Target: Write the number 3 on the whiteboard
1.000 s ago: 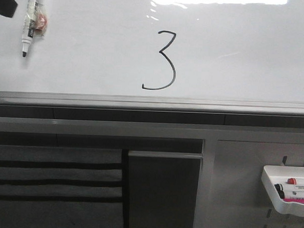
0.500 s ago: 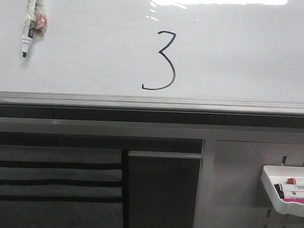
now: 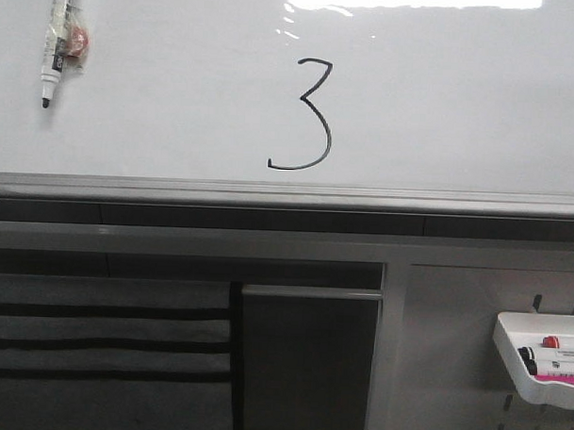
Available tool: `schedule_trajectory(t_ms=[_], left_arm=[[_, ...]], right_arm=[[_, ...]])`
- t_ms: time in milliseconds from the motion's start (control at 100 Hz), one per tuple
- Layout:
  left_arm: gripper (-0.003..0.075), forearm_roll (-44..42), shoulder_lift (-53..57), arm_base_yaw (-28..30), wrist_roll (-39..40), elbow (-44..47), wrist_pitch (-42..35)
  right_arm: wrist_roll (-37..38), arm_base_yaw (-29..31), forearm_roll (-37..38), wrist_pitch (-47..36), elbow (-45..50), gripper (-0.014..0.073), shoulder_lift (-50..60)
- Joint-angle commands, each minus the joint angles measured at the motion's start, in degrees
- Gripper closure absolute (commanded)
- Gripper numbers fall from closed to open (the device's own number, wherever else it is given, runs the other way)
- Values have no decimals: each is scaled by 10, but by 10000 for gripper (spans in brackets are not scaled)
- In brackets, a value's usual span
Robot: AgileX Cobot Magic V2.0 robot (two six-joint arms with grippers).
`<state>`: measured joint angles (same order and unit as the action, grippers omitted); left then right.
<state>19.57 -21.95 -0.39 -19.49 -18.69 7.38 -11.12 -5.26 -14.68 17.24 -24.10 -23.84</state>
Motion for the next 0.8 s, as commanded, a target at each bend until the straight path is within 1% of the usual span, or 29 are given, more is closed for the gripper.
schedule_trajectory(t_ms=[0, 190, 250, 340, 510, 670, 740, 790], left_arm=[[741, 10, -3, 2, 6, -1, -50], [741, 10, -3, 2, 6, 28, -50], [741, 7, 24, -3, 5, 38, -50], [741, -29, 83, -2, 3, 63, -59], [741, -28, 178, -1, 3, 106, -65], [741, 0, 200, -3, 3, 141, -80], [741, -22, 210, -8, 27, 158, -91], [741, -86, 227, -12, 89, 174, -101]], right_arm=[[-5, 5, 0, -48, -7, 656, -1], [-5, 5, 0, -46, -3, 656, -1], [-5, 5, 0, -46, -3, 656, -1], [-5, 5, 0, -46, -3, 656, -1], [-5, 5, 0, -46, -3, 656, -1], [-5, 5, 0, -46, -3, 655, -1], [-5, 5, 0, -46, -3, 656, -1], [-5, 5, 0, -46, -3, 656, -1]])
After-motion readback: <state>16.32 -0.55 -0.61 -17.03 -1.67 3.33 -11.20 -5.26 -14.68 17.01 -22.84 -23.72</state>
